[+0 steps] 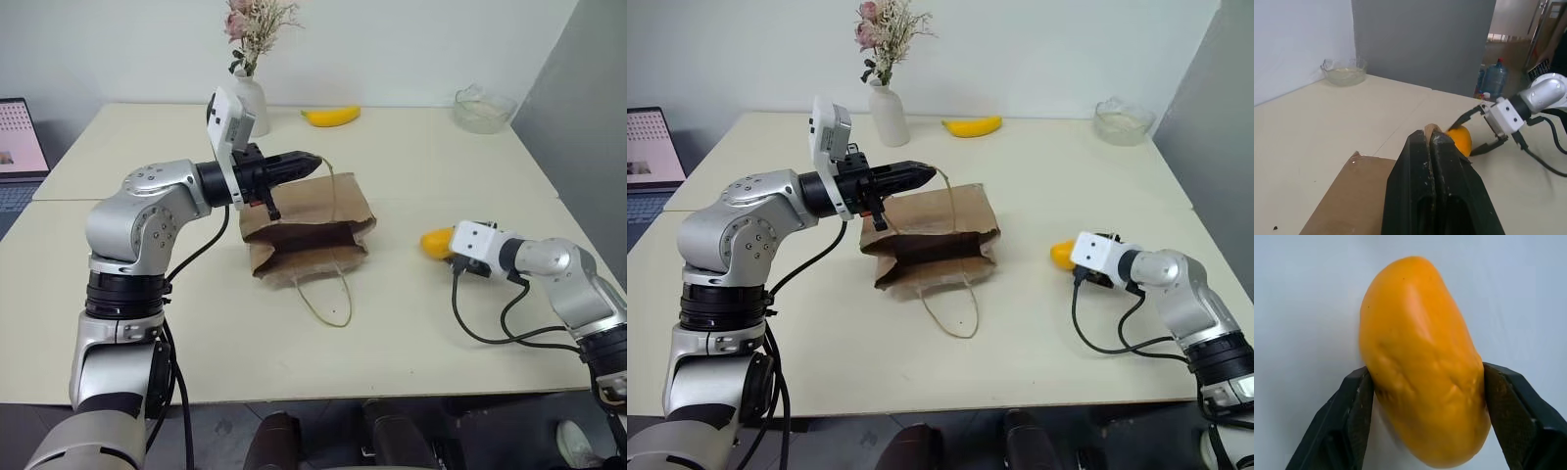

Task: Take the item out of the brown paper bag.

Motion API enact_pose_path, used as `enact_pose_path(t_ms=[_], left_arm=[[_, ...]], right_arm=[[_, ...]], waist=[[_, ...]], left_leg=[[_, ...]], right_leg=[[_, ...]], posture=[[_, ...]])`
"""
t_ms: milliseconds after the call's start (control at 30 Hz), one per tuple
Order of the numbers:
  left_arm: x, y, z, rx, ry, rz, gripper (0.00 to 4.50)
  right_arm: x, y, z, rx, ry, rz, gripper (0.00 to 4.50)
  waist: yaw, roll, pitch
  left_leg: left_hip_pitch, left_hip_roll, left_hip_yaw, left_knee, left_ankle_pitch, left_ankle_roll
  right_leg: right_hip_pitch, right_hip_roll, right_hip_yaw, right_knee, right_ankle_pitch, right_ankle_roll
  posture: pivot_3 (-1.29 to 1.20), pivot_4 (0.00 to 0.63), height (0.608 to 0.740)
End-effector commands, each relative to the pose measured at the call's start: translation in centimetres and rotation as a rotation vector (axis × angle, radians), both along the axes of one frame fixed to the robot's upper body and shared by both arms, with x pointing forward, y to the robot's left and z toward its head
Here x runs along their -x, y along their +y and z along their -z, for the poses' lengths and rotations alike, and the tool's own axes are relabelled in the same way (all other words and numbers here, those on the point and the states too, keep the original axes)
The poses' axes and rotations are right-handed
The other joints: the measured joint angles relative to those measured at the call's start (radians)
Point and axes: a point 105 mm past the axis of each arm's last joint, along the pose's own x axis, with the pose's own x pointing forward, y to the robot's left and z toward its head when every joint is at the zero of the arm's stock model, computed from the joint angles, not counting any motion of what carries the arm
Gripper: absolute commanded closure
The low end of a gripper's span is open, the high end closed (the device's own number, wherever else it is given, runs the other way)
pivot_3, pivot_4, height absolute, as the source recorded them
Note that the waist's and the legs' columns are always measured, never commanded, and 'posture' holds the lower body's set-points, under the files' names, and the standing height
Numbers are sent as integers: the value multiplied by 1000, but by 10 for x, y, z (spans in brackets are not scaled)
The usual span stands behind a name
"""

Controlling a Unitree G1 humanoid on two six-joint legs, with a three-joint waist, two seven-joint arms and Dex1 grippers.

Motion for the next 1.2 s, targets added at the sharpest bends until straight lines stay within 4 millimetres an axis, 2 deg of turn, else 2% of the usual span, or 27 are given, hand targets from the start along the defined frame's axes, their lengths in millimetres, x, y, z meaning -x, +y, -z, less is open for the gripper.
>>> enact_pose_path(t_ms=[33, 100, 167, 267, 367, 433, 467, 567, 667, 833, 967, 1100, 1200], left_arm=[[6, 2, -11, 2, -57, 7, 4500], [6, 2, -9, -1, -57, 5, 4500], [6, 2, -9, -2, -58, 4, 4500], [6, 4, -10, 1, -67, -1, 4500], [1, 7, -13, 18, -79, -36, 4500], [-7, 13, -14, -30, -111, -82, 4500], [-10, 15, -14, -52, -123, -98, 4500], [-21, 25, -19, -87, -165, -145, 3878], [-29, 36, -20, -139, -204, -180, 2916], [-34, 51, -18, -212, -252, -217, 1283], [-46, 67, -21, -229, -294, -315, 37], [-61, 86, -33, -222, -355, -456, 37], [-66, 92, -37, -212, -378, -510, 37]], right_arm=[[3, -3, -7, 43, -17, -46, 513], [8, -5, -8, 32, -2, -53, 36], [14, -7, -16, -3, 7, -54, 36], [30, 0, -34, -158, 40, -69, 36], [50, 27, -69, -495, 51, -117, 36], [68, 62, -90, -740, 76, -210, 36], [74, 72, -96, -804, 90, -237, 36], [83, 91, -102, -900, 114, -265, 0], [85, 102, -104, -938, 131, -275, 0], [84, 108, -107, -953, 142, -287, 0], [80, 110, -111, -966, 130, -295, 0], [76, 113, -114, -974, 123, -312, 0], [74, 115, -115, -971, 124, -324, 0]], waist=[[2, 0, 0], [4, 0, 0], [7, 0, 0], [9, 0, 0], [6, 0, 0], [3, 0, 0], [3, 0, 0], [7, 0, 0], [9, 0, 0], [9, 0, 0], [9, 0, 0], [9, 0, 0], [8, 0, 0]], left_leg=[[0, 0, 0, 0, 0, 0], [0, 0, 0, 0, 0, 0], [0, 0, -1, 0, 0, 0], [-1, 0, -1, 0, 0, 0], [0, 0, -1, 0, 0, 0], [1, 1, -1, 0, 0, 0], [1, 1, -2, 0, 0, 0], [2, 2, -3, 0, 0, 0], [1, -1, -2, 0, 0, 0], [-1, -1, -1, 0, 0, 0], [-2, 0, -2, 0, 0, 0], [-1, 0, -2, 0, 0, 0], [-2, 0, -2, 0, 0, 0]], right_leg=[[0, 0, 0, 0, 0, 0], [0, 0, 0, 0, 0, 0], [0, 0, -1, 0, 0, 0], [0, 0, -1, 0, 0, 0], [0, 0, -1, 0, 0, 0], [1, 0, -1, 1, 0, 0], [1, 0, -1, 1, 0, 0], [2, 1, -3, 2, 0, 0], [1, 0, -3, 1, 0, 0], [1, 0, -2, -2, 1, 1], [1, 0, -2, -2, 1, 1], [1, 0, -3, -1, 1, 1], [0, 0, -3, -1, 1, 1]], posture=[[0, 150, 740], [0, 150, 740], [0, 150, 740], [0, 150, 740], [0, 150, 740], [0, 150, 740], [0, 150, 740], [0, 150, 740], [0, 150, 740], [0, 150, 740], [0, 150, 740], [0, 150, 740], [0, 150, 740]])
